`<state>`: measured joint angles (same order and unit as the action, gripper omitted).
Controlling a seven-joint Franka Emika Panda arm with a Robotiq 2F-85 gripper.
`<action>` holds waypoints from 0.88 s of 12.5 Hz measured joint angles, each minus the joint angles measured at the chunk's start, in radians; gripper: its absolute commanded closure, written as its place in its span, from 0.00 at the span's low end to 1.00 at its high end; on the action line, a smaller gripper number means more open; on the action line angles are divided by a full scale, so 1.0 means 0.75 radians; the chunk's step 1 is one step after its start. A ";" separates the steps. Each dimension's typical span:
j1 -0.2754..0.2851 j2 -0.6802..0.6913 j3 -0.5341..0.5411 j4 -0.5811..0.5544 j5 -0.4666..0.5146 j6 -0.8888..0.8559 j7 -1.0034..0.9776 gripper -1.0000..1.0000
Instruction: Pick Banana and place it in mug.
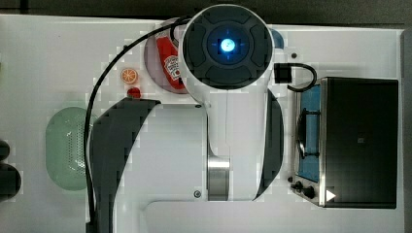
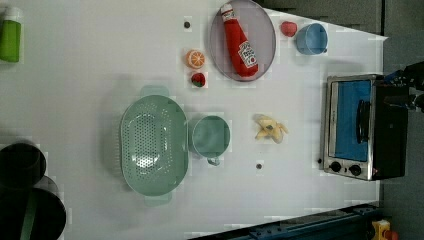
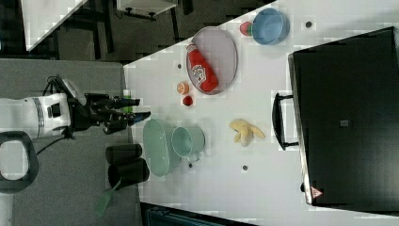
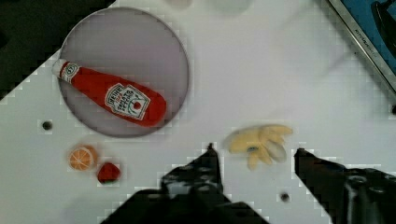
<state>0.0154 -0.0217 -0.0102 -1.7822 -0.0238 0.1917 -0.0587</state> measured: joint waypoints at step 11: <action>-0.022 -0.244 -0.054 -0.288 0.018 0.075 -0.059 0.00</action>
<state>-0.0012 -0.2046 -0.0505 -1.9980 -0.0106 0.2476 -0.1027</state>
